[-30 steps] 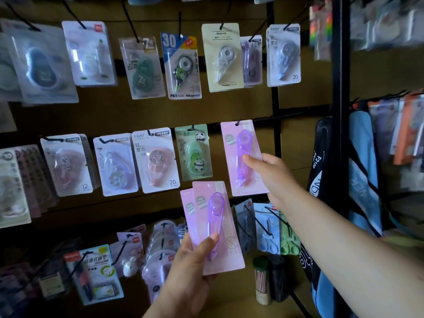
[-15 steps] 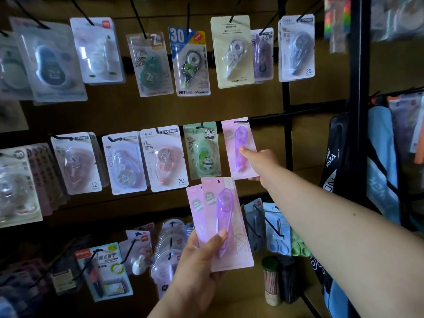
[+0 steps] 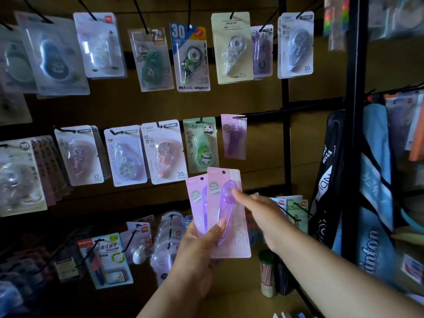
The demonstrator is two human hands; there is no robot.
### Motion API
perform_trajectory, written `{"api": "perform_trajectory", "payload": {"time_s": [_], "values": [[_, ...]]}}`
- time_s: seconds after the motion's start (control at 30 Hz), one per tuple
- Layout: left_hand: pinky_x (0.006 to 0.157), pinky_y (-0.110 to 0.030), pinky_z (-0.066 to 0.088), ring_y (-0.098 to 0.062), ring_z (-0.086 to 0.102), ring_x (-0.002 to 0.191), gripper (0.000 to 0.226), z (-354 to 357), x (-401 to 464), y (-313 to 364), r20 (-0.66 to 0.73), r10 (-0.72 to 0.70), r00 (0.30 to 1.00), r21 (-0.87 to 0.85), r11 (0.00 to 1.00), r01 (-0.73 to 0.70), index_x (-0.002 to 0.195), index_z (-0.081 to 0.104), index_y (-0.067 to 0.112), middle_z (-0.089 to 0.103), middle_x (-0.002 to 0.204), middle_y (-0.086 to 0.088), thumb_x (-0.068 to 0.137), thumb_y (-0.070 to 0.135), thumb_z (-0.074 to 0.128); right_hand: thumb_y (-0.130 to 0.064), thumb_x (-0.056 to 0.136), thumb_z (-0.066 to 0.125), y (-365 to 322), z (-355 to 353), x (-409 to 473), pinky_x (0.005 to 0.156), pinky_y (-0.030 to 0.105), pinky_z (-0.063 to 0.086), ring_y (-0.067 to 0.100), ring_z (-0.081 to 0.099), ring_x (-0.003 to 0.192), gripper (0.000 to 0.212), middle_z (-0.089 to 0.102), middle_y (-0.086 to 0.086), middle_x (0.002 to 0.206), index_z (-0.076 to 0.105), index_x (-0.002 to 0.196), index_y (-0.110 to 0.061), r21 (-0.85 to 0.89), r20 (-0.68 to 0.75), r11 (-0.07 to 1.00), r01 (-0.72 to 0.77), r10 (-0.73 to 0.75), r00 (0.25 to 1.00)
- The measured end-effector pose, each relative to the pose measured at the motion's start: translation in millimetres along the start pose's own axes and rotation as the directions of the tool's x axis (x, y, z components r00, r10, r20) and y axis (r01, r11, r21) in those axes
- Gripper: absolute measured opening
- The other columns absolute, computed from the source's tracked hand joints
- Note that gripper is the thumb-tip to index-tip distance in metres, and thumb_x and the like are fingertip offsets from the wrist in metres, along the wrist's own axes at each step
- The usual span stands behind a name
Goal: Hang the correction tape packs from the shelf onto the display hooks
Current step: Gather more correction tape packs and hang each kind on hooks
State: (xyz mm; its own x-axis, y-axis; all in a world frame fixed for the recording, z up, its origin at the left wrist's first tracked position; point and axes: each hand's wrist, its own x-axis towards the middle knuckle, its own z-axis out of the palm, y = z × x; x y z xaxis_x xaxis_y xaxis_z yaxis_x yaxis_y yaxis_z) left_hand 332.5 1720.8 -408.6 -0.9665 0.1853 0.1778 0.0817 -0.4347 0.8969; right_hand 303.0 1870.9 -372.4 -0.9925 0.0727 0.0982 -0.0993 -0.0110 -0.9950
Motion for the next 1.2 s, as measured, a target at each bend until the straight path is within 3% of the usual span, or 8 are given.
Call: {"api": "perform_trajectory", "payload": {"time_s": [0.1,0.2,0.3,0.43,0.6,0.73,0.83,1.2], "values": [[0.073,-0.038,0.062,-0.030,0.074,0.093,0.048,2.9,-1.2,-1.9,0.021,0.023,1.000,0.002,1.000,-0.023,0.118,0.068,0.015,0.075,0.111,-0.016,0.071,0.018,0.075,-0.036,0.075,0.078,5.0,1.0,-18.1,0.050,0.018,0.050,0.014,0.072,0.067,0.027,0.076,0.001,0.078,0.070,0.085,-0.012,0.004,-0.015,0.997,0.075,-0.075,0.997],[0.070,-0.037,0.062,-0.030,0.074,0.091,0.052,6.9,-2.3,-3.0,0.031,0.026,0.999,0.003,1.000,-0.026,0.118,0.068,0.015,0.074,0.112,-0.016,0.068,0.018,0.080,-0.024,0.077,0.078,2.1,-2.2,-21.5,0.055,0.023,0.053,0.019,0.073,0.069,0.019,0.076,0.005,0.080,0.072,0.088,-0.010,0.052,-0.026,0.995,0.083,-0.082,0.996],[0.064,-0.035,0.061,-0.029,0.074,0.092,0.040,7.7,-1.1,-4.5,0.031,0.035,0.999,-0.004,0.999,-0.035,0.117,0.069,0.015,0.074,0.112,-0.016,0.077,0.021,0.073,-0.017,0.078,0.076,-3.6,-7.1,-17.9,0.070,0.036,0.053,0.026,0.068,0.072,0.014,0.073,0.013,0.084,0.069,0.083,-0.005,0.122,-0.100,0.986,0.114,-0.102,0.990],[0.073,-0.039,0.062,-0.029,0.073,0.096,0.035,0.9,0.4,-5.3,-0.016,0.032,0.999,0.007,0.999,-0.032,0.116,0.069,0.017,0.074,0.114,-0.014,0.082,0.025,0.067,-0.020,0.079,0.075,-22.4,-22.0,-9.1,0.083,0.045,0.049,0.029,0.063,0.082,0.021,0.070,0.020,0.089,0.068,0.086,-0.001,0.127,-0.198,0.966,0.224,-0.197,0.960],[0.096,-0.060,0.050,-0.036,0.069,0.104,0.045,-1.9,-0.4,-3.9,-0.092,0.013,0.996,0.025,1.000,-0.011,0.120,0.065,0.016,0.074,0.111,-0.016,0.076,0.026,0.070,-0.027,0.083,0.072,-56.6,-32.6,3.3,0.077,0.034,0.040,0.021,0.055,0.080,0.030,0.067,0.025,0.089,0.066,0.090,0.001,0.058,-0.229,0.921,0.385,-0.363,0.903],[0.099,-0.068,0.044,-0.044,0.064,0.113,0.048,-1.2,-1.8,-5.3,-0.111,-0.024,0.994,-0.009,1.000,0.023,0.123,0.064,0.015,0.072,0.115,-0.019,0.076,0.025,0.070,-0.031,0.084,0.070,-76.9,-35.6,14.9,0.072,0.031,0.039,0.018,0.055,0.076,0.023,0.069,0.018,0.086,0.068,0.081,-0.008,-0.002,-0.232,0.911,0.413,-0.402,0.886],[0.099,-0.069,0.044,-0.043,0.064,0.113,0.051,-2.1,-2.2,-6.4,-0.096,-0.042,0.994,-0.019,0.999,0.040,0.124,0.064,0.016,0.073,0.115,-0.018,0.075,0.026,0.072,-0.032,0.086,0.068,-82.3,-35.6,22.9,0.066,0.028,0.043,0.016,0.062,0.070,0.020,0.071,0.002,0.080,0.069,0.078,-0.013,-0.035,-0.237,0.916,0.399,-0.396,0.887],[0.101,-0.063,0.045,-0.039,0.065,0.113,0.048,-6.6,0.9,-9.9,-0.099,-0.026,0.995,-0.017,1.000,0.025,0.121,0.065,0.018,0.075,0.112,-0.013,0.073,0.025,0.072,-0.035,0.086,0.067,-77.2,-30.1,41.9,0.070,0.033,0.046,0.031,0.069,0.089,0.030,0.073,0.011,0.092,0.069,0.089,-0.005,-0.059,-0.279,0.933,0.355,-0.357,0.891]]}}
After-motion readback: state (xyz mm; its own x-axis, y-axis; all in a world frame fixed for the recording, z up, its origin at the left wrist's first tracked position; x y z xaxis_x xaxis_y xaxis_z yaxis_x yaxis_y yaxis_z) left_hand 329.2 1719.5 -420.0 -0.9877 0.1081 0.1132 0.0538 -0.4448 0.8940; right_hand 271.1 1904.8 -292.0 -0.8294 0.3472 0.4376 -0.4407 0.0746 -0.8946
